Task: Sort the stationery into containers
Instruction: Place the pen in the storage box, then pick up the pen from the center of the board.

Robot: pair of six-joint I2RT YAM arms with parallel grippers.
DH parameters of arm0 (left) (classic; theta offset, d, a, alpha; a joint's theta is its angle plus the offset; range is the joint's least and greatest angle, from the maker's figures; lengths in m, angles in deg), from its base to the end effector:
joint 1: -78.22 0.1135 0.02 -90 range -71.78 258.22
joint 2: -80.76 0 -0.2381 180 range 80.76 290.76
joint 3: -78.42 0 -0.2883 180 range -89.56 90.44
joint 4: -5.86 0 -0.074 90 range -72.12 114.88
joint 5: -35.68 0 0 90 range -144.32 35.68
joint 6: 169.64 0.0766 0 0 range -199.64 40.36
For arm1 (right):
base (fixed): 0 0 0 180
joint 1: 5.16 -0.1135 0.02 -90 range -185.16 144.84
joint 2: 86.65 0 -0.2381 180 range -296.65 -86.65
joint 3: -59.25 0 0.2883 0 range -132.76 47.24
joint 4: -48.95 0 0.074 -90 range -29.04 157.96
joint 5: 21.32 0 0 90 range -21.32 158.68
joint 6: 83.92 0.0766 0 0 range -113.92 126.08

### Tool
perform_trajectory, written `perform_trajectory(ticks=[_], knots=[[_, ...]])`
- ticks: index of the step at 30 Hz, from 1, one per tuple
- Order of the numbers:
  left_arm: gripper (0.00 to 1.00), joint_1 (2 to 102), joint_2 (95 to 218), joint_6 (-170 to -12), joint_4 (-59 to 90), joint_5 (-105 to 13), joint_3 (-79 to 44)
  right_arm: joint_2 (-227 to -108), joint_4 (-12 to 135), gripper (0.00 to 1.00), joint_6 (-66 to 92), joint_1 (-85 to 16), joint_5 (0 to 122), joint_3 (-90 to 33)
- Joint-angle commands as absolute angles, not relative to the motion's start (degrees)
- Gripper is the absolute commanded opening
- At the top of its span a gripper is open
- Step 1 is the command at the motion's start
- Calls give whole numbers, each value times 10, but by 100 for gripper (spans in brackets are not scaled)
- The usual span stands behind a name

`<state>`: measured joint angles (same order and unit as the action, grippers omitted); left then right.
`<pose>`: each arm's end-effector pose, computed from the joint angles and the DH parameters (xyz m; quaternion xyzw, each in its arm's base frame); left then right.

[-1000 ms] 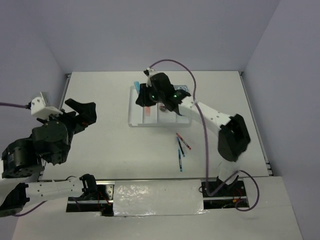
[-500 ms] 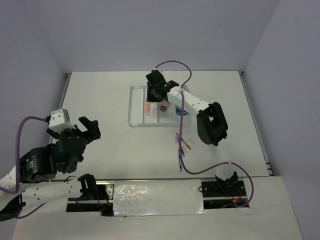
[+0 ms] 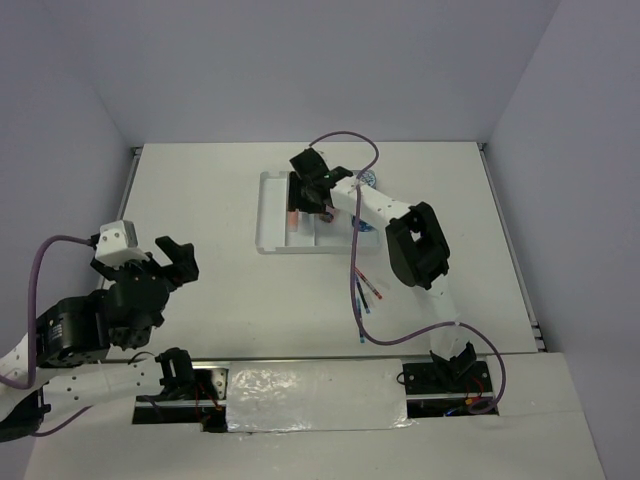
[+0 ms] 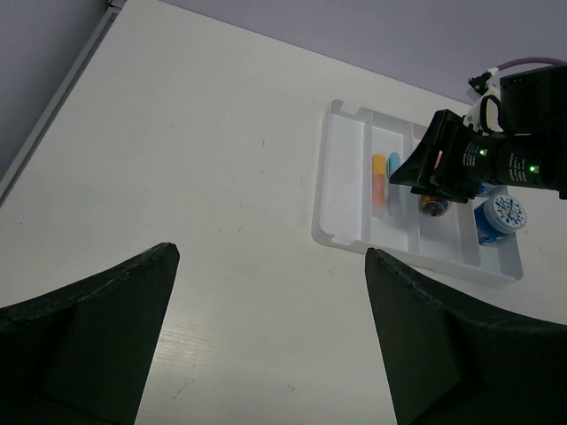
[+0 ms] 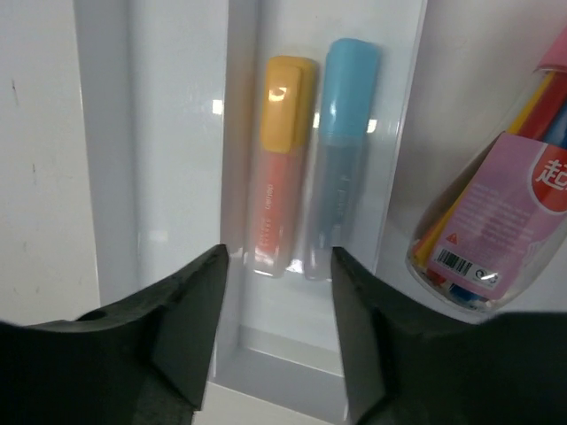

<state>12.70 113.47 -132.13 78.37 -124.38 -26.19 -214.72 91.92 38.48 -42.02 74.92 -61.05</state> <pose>0.1146 -0.0780 0.3878 -0.2055 0.7366 -0.0961 0.6371 0.4430 0.3218 0.1457 -0.0183 0.9405 0.1484 0.3052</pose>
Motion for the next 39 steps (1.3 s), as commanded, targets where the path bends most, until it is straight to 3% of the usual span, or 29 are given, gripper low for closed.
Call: perform_trajectory(ticks=[1, 8, 12, 17, 22, 29, 39], knots=[[99, 118, 1131, -1325, 785, -1258, -258, -2104, 910, 62, 382, -419, 746, -605], [99, 110, 1142, -1345, 807, -1266, -253, -2030, 907, 62, 366, -417, 736, -579], [99, 106, 1163, -1352, 815, -1259, -250, -1863, 866, 57, 305, -416, 715, -414], [99, 109, 1226, -1355, 805, -1237, -239, -1681, 933, 46, 260, -416, 731, -267], [99, 128, 1339, -1368, 757, -1118, -237, -1533, 915, 39, 320, -421, 737, -57], [99, 199, 1435, -1309, 675, -954, -222, -1516, 914, 40, 403, -496, 791, 64], [99, 218, 1459, -1289, 663, -912, -242, -1577, 862, 38, 432, -560, 784, 93]])
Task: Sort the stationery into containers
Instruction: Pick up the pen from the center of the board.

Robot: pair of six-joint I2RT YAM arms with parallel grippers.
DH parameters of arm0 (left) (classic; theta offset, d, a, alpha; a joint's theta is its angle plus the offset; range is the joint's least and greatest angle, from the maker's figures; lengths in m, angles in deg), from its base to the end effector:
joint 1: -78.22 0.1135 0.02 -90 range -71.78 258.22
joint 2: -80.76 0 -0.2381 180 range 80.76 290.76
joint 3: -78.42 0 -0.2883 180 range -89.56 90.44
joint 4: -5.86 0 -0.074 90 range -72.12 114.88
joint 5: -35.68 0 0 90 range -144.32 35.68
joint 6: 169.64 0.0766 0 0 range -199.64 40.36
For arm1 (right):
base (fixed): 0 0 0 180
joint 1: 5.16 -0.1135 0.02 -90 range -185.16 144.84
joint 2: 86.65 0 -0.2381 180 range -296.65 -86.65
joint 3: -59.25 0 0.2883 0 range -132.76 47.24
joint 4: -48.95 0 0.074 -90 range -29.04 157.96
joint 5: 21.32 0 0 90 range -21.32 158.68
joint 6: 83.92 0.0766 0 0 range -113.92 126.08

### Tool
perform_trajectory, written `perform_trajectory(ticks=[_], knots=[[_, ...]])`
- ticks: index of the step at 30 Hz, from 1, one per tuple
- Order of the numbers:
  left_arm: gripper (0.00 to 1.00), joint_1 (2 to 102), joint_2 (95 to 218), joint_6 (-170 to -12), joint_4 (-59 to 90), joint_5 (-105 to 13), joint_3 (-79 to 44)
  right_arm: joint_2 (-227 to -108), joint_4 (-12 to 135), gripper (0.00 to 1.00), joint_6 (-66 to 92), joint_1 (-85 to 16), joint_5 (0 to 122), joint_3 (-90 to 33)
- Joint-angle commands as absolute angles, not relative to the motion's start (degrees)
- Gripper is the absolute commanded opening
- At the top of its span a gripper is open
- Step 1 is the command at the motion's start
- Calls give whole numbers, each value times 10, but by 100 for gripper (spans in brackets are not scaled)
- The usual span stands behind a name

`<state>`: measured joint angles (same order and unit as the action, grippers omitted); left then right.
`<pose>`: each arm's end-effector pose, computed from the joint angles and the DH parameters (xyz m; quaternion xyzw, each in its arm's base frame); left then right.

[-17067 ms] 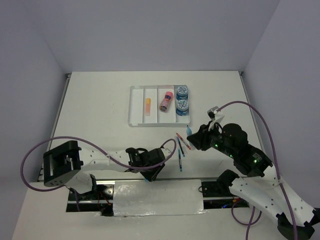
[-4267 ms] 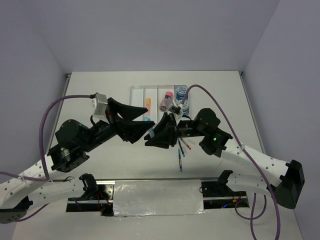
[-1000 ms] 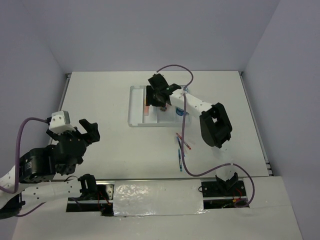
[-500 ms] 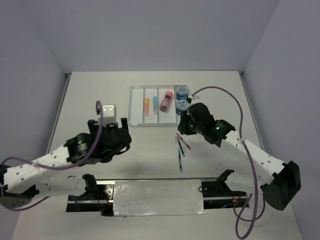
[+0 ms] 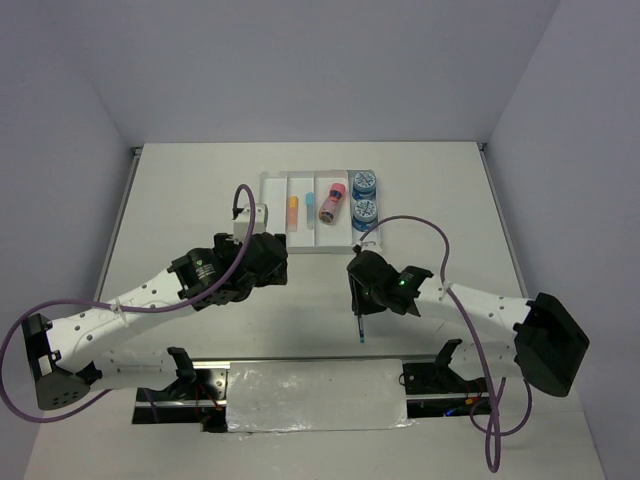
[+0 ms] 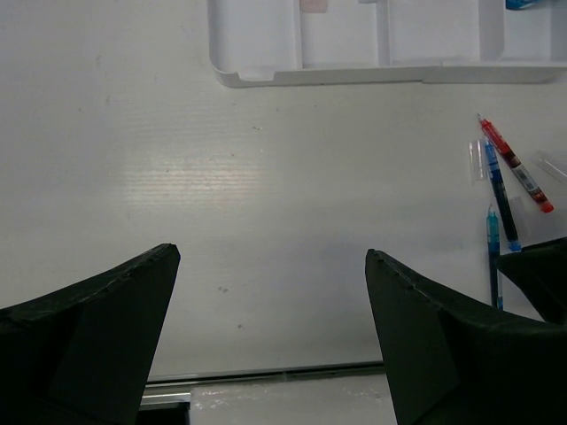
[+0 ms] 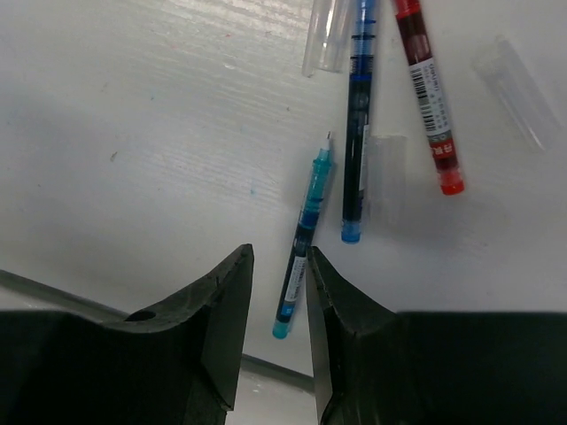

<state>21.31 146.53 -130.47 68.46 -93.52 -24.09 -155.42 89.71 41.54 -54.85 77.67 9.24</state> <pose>0.1982 -0.2155 0.2857 -0.0651 0.8924 -0.0684 0.4413 0.1920 0.2078 0.1137 -0.0987 0.9570 0.1216 0.2441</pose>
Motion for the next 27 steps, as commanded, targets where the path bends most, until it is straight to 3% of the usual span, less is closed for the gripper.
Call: perform_trajectory(ticks=[1, 22, 27], knots=[[99, 218, 1459, -1292, 665, -911, -243, -1584, 855, 38, 432, -561, 782, 94], [99, 218, 1440, -1296, 653, -889, -285, -1622, 835, 35, 461, -577, 789, 135], [99, 218, 1444, -1299, 653, -892, -283, -1659, 817, 23, 462, -588, 780, 128]])
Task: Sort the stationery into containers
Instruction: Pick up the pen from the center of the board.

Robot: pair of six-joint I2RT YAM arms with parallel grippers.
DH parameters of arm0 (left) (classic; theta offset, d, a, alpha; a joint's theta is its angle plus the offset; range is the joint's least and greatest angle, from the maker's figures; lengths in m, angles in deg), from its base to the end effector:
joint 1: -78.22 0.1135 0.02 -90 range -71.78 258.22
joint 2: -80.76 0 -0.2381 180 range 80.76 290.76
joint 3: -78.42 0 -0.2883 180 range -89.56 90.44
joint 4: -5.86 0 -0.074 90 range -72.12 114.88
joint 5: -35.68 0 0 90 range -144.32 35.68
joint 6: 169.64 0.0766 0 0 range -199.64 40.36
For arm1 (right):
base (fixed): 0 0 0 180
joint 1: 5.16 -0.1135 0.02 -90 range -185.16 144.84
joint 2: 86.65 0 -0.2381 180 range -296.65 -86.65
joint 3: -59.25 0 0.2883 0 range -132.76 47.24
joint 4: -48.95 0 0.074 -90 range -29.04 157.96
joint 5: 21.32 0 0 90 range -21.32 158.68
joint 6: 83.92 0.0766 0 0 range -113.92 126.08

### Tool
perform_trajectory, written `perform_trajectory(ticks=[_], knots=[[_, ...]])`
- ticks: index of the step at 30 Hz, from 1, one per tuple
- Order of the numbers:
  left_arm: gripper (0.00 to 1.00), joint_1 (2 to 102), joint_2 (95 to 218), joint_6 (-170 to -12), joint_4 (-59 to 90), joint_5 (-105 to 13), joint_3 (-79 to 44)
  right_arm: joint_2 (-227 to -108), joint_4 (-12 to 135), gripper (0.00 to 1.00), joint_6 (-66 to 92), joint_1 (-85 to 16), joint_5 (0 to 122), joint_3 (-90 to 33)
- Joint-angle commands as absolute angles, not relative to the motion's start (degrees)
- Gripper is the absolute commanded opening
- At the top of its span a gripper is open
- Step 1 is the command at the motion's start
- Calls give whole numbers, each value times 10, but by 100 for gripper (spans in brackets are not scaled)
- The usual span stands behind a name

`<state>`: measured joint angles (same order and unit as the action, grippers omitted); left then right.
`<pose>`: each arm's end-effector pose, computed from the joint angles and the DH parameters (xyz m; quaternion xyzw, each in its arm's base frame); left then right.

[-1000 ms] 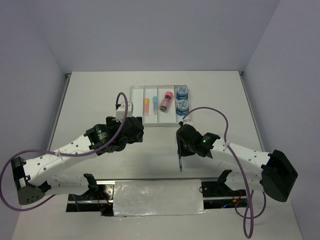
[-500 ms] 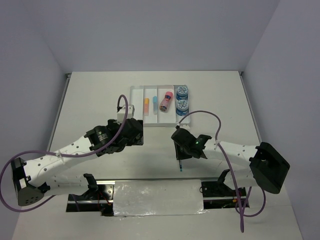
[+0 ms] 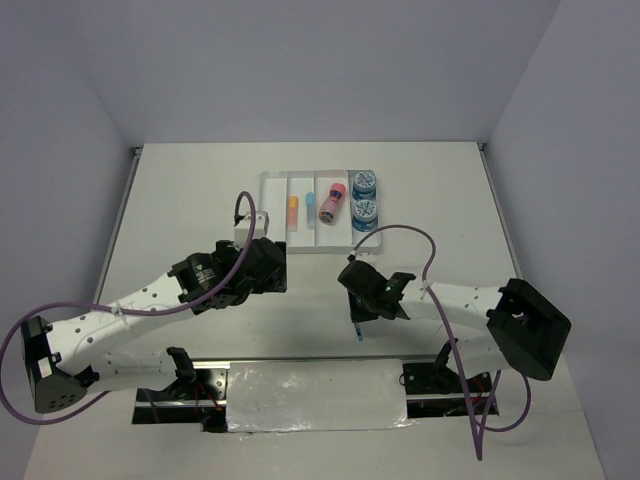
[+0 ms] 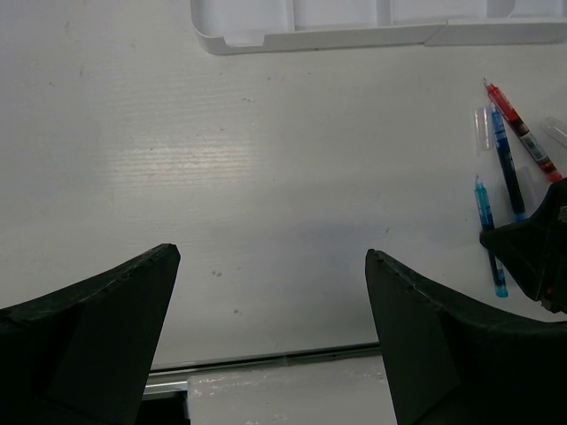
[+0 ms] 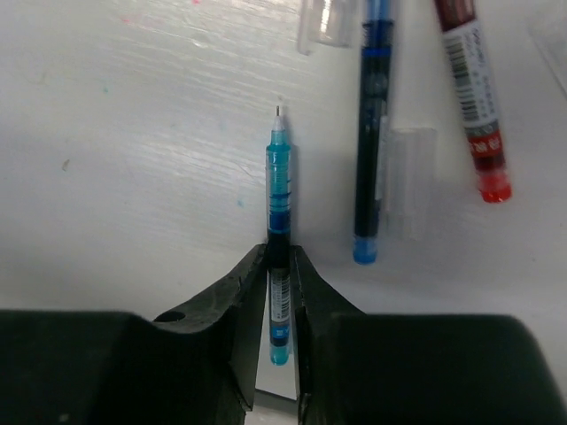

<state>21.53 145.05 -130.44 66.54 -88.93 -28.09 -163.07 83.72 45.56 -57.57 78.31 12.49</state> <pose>0.1938 -0.2157 0.2669 -0.0517 0.9052 -0.0879 0.4127 0.1804 0.2134 0.0674 -0.0910 0.9677 0.1016 0.2122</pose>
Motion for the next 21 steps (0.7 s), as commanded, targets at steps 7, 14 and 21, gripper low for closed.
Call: perform_trajectory(ticks=[7, 14, 21], knots=[[99, 218, 1454, -1310, 637, -903, -275, -1701, 794, 0, 459, -612, 752, 99], [99, 227, 1491, -1324, 607, -910, -235, -1544, 686, 0, 442, -583, 637, 158], [99, 231, 1590, -1334, 506, -845, -226, -1277, 897, 0, 404, -431, 723, 124]])
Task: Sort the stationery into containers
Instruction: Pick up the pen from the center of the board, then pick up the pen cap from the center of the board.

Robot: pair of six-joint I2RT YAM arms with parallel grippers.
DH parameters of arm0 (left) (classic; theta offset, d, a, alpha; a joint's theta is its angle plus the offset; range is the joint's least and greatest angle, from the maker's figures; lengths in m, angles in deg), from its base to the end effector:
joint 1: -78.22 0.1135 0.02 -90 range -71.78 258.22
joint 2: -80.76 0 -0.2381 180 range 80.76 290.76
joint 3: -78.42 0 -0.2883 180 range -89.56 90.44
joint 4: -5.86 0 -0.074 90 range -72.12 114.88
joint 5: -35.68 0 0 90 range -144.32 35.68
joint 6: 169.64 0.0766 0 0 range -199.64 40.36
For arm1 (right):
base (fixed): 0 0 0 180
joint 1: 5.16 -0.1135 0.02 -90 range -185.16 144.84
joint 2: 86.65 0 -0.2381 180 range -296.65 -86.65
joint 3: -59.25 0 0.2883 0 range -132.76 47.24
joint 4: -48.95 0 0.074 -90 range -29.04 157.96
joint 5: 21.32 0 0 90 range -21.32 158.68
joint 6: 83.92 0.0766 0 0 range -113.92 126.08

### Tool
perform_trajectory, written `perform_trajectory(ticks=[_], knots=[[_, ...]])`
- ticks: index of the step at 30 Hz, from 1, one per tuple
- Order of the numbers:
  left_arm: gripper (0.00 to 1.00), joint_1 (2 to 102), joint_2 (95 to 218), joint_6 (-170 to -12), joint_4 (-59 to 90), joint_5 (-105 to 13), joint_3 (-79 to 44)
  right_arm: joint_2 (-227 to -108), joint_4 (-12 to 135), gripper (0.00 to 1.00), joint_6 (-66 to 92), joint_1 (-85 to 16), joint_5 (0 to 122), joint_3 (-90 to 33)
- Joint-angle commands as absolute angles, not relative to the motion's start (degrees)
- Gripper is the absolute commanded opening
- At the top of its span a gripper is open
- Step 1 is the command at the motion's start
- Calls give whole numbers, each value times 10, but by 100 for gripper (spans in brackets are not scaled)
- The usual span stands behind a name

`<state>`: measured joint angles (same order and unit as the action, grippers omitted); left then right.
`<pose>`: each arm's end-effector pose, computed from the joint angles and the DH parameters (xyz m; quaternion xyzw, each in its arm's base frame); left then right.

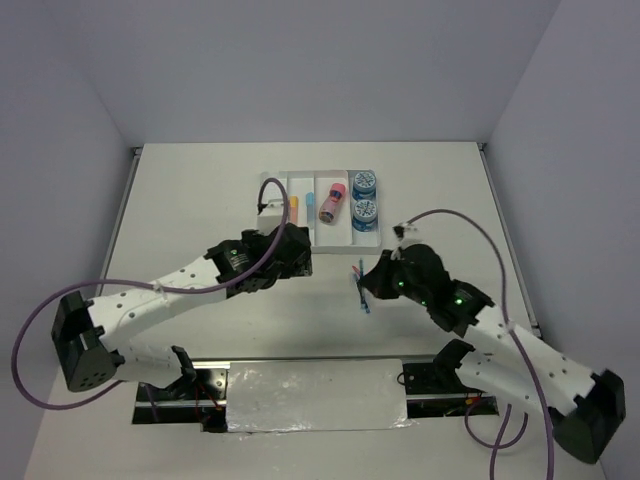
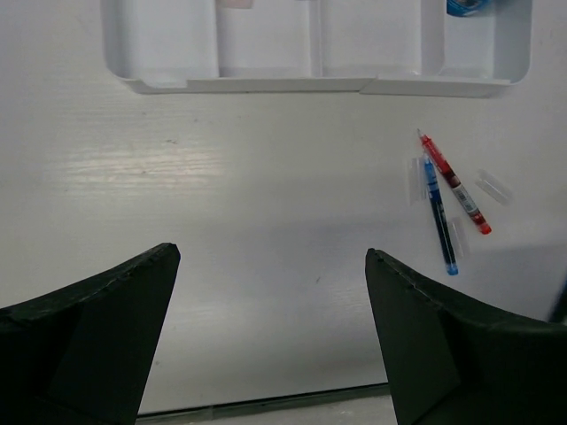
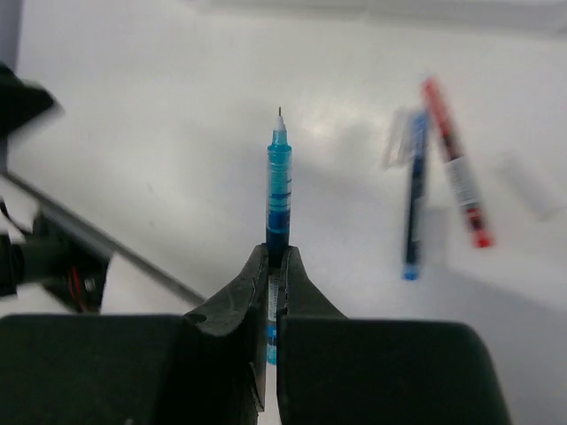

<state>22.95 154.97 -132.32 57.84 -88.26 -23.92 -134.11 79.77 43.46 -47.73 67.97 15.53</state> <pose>0.2255 -0.2502 0.2569 -0.0831 0.8966 -0.1133 0.4199 0.1987 0.1838 0.1847 -0.0430 0.8842 0.3030 0.3529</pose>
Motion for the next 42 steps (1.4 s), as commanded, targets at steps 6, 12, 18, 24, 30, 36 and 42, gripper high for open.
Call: perform_trajectory(ticks=[6, 12, 18, 24, 30, 36, 42], knots=[[98, 221, 1758, -1376, 513, -824, -141, -1266, 1055, 0, 350, -360, 817, 18], [88, 186, 1897, -1417, 572, -845, -17, -1251, 1104, 0, 332, -341, 848, -48], [72, 186, 1941, -1413, 550, -828, -3, -1249, 1104, 0, 319, -340, 834, -32], [65, 188, 1983, -1404, 557, -831, 36, -1246, 1100, 0, 313, -340, 827, -34], [62, 197, 2012, -1407, 570, -833, 54, -1242, 1097, 0, 311, -340, 819, -27], [61, 200, 2022, -1403, 551, -819, 48, -1239, 1095, 0, 309, -340, 813, -26], [61, 201, 2028, -1398, 536, -812, 44, -1232, 1093, 0, 306, -340, 805, -24]])
